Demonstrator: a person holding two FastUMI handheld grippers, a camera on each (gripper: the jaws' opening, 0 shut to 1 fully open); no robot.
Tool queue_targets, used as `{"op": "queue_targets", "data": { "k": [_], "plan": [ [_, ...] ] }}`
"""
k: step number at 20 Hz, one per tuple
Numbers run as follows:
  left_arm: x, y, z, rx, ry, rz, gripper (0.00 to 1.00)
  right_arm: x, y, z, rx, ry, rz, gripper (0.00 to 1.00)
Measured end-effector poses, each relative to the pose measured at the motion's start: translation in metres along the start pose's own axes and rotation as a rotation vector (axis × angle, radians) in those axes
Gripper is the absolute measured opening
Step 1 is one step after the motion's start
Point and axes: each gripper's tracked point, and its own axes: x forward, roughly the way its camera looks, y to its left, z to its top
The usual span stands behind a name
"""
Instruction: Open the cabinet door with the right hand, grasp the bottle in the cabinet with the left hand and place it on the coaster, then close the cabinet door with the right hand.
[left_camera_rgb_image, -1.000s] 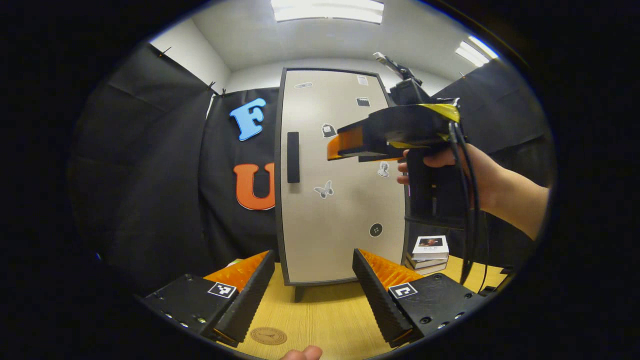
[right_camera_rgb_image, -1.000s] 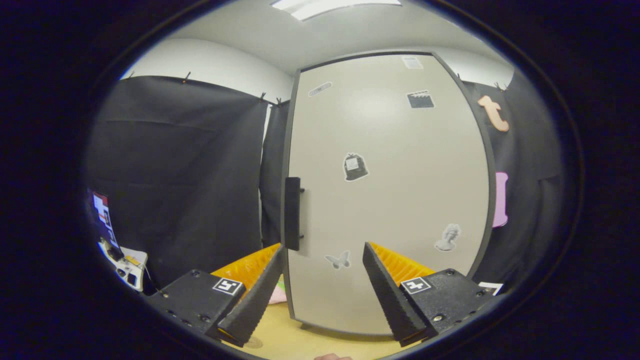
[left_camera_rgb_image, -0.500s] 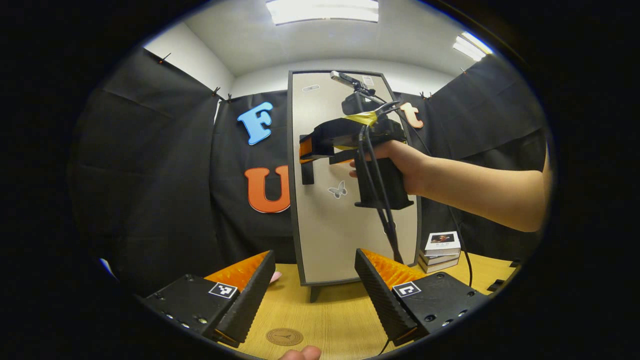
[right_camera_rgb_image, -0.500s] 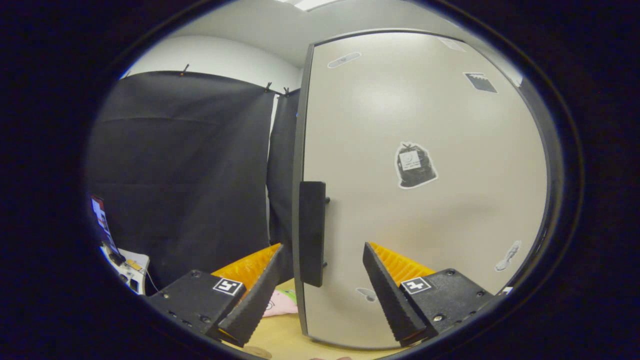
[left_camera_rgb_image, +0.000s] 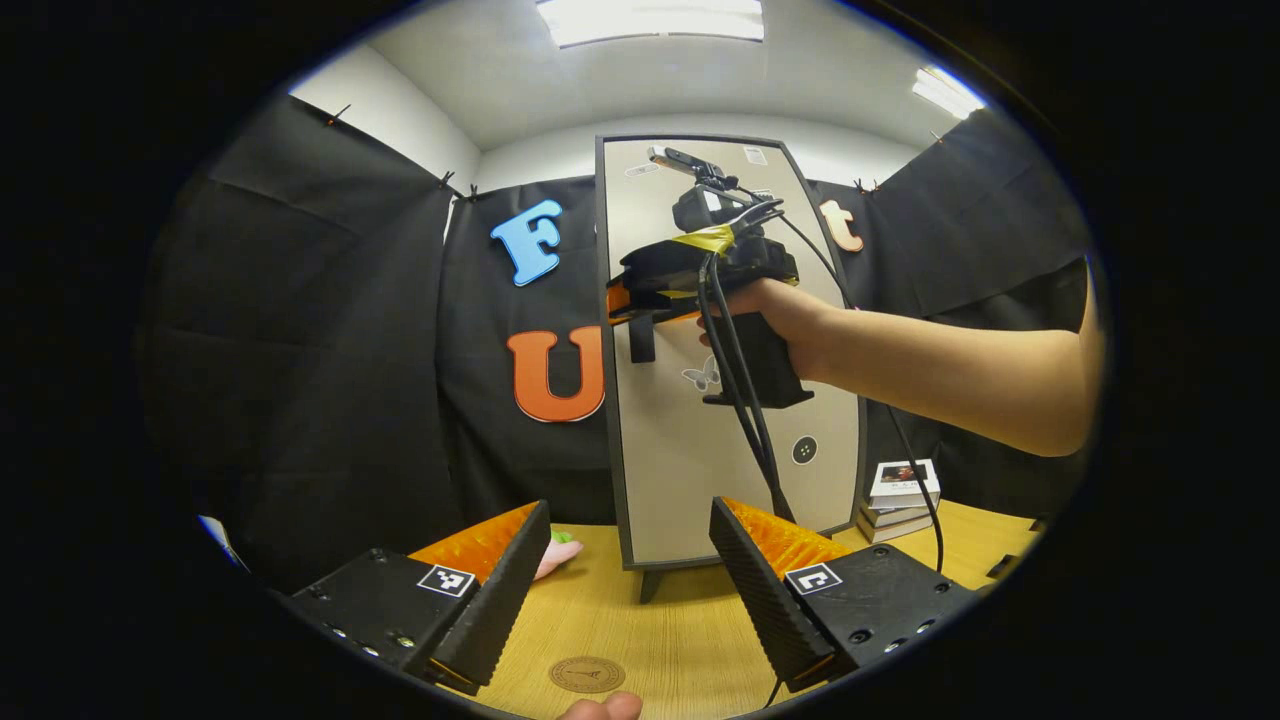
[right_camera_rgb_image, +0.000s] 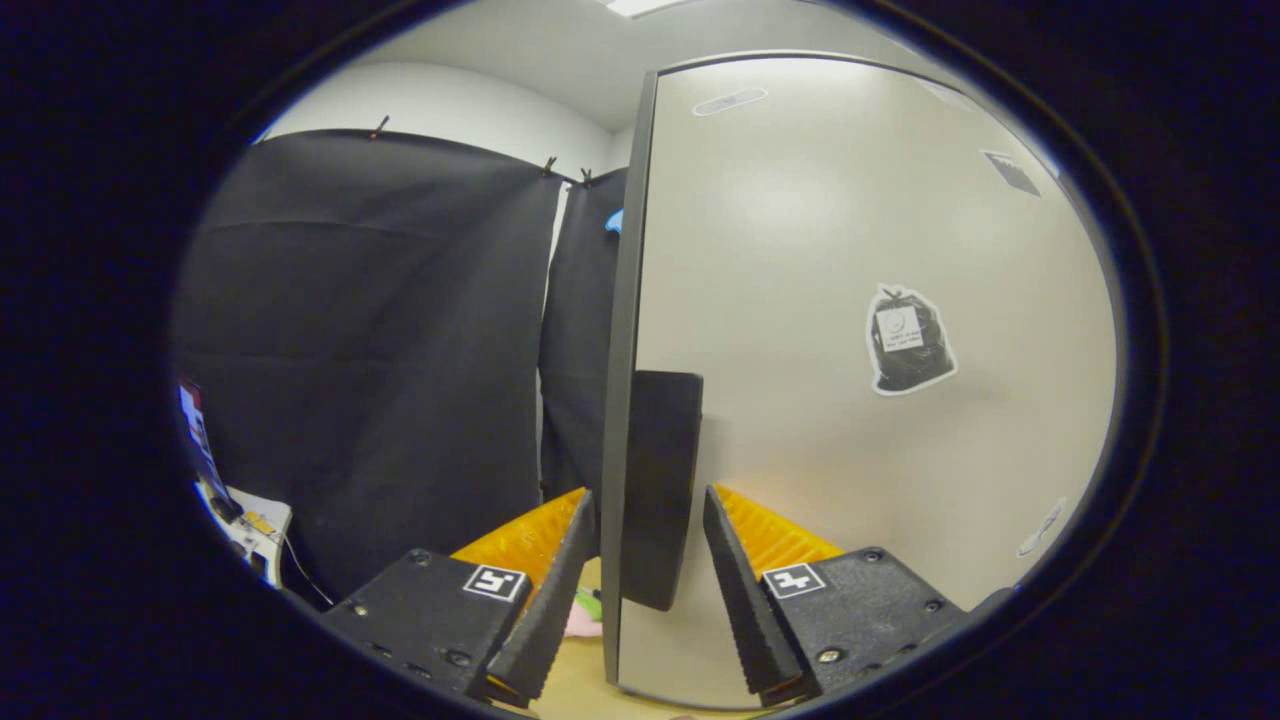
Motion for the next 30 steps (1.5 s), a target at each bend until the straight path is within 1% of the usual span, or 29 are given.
{"op": "queue_targets", "data": {
  "k": [1,2,3,4,5,8,10,16,19,21,22,23,30],
  "plan": [
    [0.001,0.001,0.001,0.0,0.0,0.001,0.96,0.002,-0.001,0.0,0.007,0.007,-0.002,0.7],
    [0.001,0.002,0.0,0.0,0.0,0.001,0.96,0.003,-0.001,0.0,0.017,0.013,-0.005,0.6],
    [0.002,0.002,0.0,-0.001,0.0,0.002,0.96,0.004,-0.003,0.001,0.031,0.007,-0.016,0.54],
    [0.002,0.002,-0.001,-0.002,0.0,0.003,0.96,0.003,-0.006,0.001,0.034,0.003,-0.023,0.41],
    [0.003,0.003,-0.001,-0.004,0.0,0.003,0.96,0.006,-0.007,0.0,0.027,0.005,-0.032,0.4],
    [0.004,0.005,-0.001,-0.008,0.0,0.006,0.96,0.003,-0.006,0.001,0.011,-0.01,-0.014,0.26],
    [0.005,0.008,0.0,-0.006,-0.003,0.013,0.96,0.004,-0.008,-0.001,0.006,-0.006,-0.017,0.22],
    [0.001,0.018,-0.002,-0.005,-0.005,0.043,0.96,-0.002,-0.005,-0.001,0.016,-0.007,-0.018,0.21],
    [-0.003,0.025,-0.004,-0.004,-0.009,0.058,0.96,-0.014,0.0,0.0,0.014,-0.01,0.004,0.21],
    [-0.008,0.026,-0.003,-0.005,-0.011,0.063,0.96,-0.027,0.007,0.003,0.023,-0.018,0.031,0.21],
    [-0.01,0.027,-0.004,-0.005,-0.01,0.066,1.0,-0.033,0.009,0.003,0.021,-0.023,0.044,0.21],
    [-0.011,0.028,-0.006,-0.005,-0.004,0.068,0.96,-0.041,0.011,0.004,0.015,-0.027,0.053,0.21],
    [-0.015,0.021,-0.002,-0.006,-0.014,0.045,0.96,-0.083,0.011,0.005,0.008,-0.043,0.079,0.21]
  ]
}}
